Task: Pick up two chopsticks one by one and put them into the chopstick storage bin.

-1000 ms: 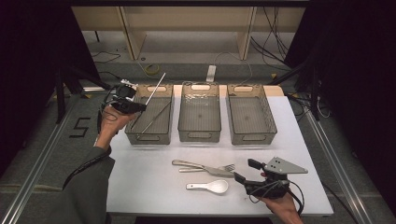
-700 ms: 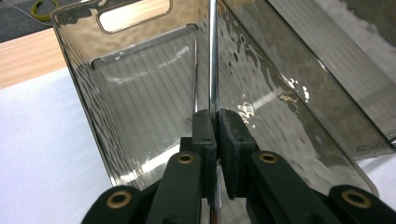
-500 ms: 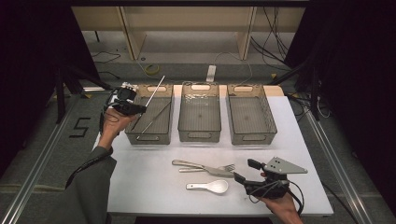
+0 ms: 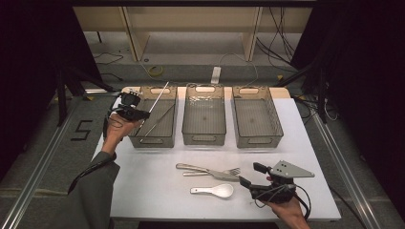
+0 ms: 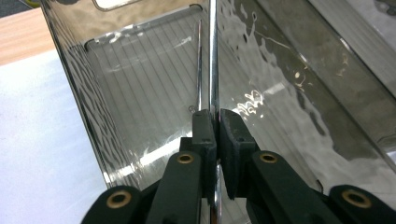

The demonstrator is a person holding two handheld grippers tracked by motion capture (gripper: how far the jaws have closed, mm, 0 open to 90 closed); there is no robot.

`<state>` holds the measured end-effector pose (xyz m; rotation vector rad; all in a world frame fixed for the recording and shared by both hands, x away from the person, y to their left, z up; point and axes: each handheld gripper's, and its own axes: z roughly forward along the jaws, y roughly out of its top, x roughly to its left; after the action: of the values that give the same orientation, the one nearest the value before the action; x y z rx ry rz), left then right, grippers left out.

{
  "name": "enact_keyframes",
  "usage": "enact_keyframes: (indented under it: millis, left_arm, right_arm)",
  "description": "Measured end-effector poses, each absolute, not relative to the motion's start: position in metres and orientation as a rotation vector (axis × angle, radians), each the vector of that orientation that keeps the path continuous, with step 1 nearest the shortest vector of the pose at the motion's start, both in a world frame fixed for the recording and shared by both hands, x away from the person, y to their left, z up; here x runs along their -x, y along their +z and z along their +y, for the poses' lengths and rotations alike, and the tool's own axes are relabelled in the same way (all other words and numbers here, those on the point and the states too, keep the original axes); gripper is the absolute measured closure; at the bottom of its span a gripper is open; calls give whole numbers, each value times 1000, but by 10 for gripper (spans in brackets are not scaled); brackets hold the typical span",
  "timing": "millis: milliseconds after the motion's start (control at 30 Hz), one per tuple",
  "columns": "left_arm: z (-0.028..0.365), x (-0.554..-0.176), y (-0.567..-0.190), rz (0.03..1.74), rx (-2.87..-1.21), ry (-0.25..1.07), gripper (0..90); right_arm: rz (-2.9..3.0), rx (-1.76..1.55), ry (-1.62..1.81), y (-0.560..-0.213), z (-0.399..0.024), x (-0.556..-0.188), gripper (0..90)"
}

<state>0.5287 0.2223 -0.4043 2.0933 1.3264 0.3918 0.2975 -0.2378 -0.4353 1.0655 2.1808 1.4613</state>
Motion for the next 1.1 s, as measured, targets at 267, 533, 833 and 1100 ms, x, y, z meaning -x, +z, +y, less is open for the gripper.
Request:
enact_keyframes:
  millis: [267,533,833,1100]
  left_arm:
    - [220,-528,-413,1332,-2109,382,846]
    - [218,-528,-416,1337,-2138,406,840]
    - [216,-514,-410,1327,-2012,331,622]
    - [201,-483,-404,1215,-2021,213,370]
  right_arm:
    - [2179,-1065,1461,-435,-238,-297,265]
    - [2180,-1065,1461,-435,-238,-297,265]
    - [2181,-1065,1460,-435,-238,-298,265]
    - [2176,-1065,1461,-434,-238,-297,265]
